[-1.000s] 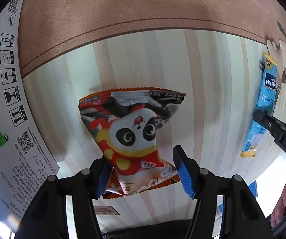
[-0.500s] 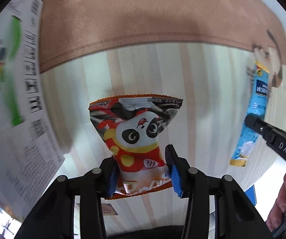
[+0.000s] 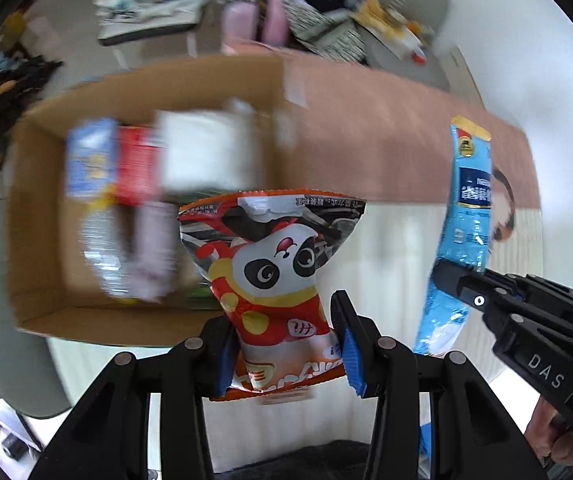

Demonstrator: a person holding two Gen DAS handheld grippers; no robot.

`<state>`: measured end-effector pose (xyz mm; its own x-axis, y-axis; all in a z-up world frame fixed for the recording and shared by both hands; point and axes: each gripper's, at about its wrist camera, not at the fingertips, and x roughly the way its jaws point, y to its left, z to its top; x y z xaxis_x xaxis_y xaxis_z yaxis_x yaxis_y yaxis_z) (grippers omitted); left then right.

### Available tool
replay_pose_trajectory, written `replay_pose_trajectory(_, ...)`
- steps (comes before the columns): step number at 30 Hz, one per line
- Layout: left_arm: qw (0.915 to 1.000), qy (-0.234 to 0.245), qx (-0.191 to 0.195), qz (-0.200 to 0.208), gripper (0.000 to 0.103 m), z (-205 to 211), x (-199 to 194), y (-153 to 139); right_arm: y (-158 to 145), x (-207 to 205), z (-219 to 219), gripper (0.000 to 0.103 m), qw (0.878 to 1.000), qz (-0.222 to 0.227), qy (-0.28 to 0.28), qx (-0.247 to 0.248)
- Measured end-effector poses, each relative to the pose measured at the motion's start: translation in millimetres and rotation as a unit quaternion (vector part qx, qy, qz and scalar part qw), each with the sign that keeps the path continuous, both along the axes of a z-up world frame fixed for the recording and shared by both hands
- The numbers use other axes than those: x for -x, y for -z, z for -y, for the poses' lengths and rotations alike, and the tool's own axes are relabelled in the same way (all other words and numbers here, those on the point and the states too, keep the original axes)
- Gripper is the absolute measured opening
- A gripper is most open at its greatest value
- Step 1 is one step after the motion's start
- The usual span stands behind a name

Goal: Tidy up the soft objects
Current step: 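Carry both items into the box and open both grippers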

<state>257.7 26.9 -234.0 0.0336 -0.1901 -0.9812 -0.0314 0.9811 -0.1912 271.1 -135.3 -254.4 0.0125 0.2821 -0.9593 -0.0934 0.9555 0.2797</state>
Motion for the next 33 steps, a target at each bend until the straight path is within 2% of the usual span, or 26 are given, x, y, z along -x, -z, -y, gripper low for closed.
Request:
replay_pose_trajectory(4, 0.9990, -0.028, -0.034, 0.000, 0.040, -67.8, -5.1, 3.3, -4.1, -15.0, -64.9, 0.013, 1.000, 0.014, -0.025, 0.013)
replay_pose_trajectory(8, 0.9966, -0.051, -0.061, -0.022, 0.040, -124.1, -20.7, 30.4, 8.9, -31.1, -116.5, 0.013, 0.998, 0.009, -0.036, 0.046)
replay_pose_trajectory(11, 0.9950, -0.056, -0.069, -0.045, 0.040, -154.3, -29.8, 46.8, 25.9, -41.2, -138.7, 0.013, 0.997, -0.008, -0.040, 0.069)
replay_pose_trajectory(15, 0.9929, -0.054, -0.066, -0.083, 0.040, -185.6, -41.4, 79.1, 60.1, -48.3, -146.7, 0.013, 0.994, -0.027, -0.047, 0.095)
replay_pose_trajectory(21, 0.9895, -0.053, -0.054, -0.123, 0.042, -202.6, -40.6, 114.3, 102.1, -59.8, -151.8, 0.013, 0.989, -0.053, -0.047, 0.130)
replay_pose_trajectory(24, 0.9870, -0.057, -0.046, -0.143, 0.045, -205.9, -38.8, 124.9, 110.8, -61.9, -155.5, 0.016, 0.986, -0.065, -0.048, 0.143)
replay_pose_trajectory(25, 0.9866, -0.061, -0.042, -0.145, 0.047, -207.6, -38.1, 126.3, 113.2, -62.3, -158.4, 0.019, 0.985, -0.070, -0.051, 0.152)
replay_pose_trajectory(26, 0.9866, -0.066, -0.040, -0.144, 0.047, -209.6, -37.3, 126.3, 113.2, -62.2, -159.5, 0.028, 0.984, -0.071, -0.050, 0.153)
replay_pose_trajectory(28, 0.9868, -0.068, -0.039, -0.142, 0.047, -213.0, -35.8, 125.5, 109.4, -61.6, -161.3, 0.039, 0.987, -0.070, -0.046, 0.140)
replay_pose_trajectory(33, 0.9906, -0.065, -0.044, -0.112, 0.049, -211.4, -28.6, 104.0, 97.9, -57.2, -163.4, 0.045, 0.989, -0.068, -0.038, 0.126)
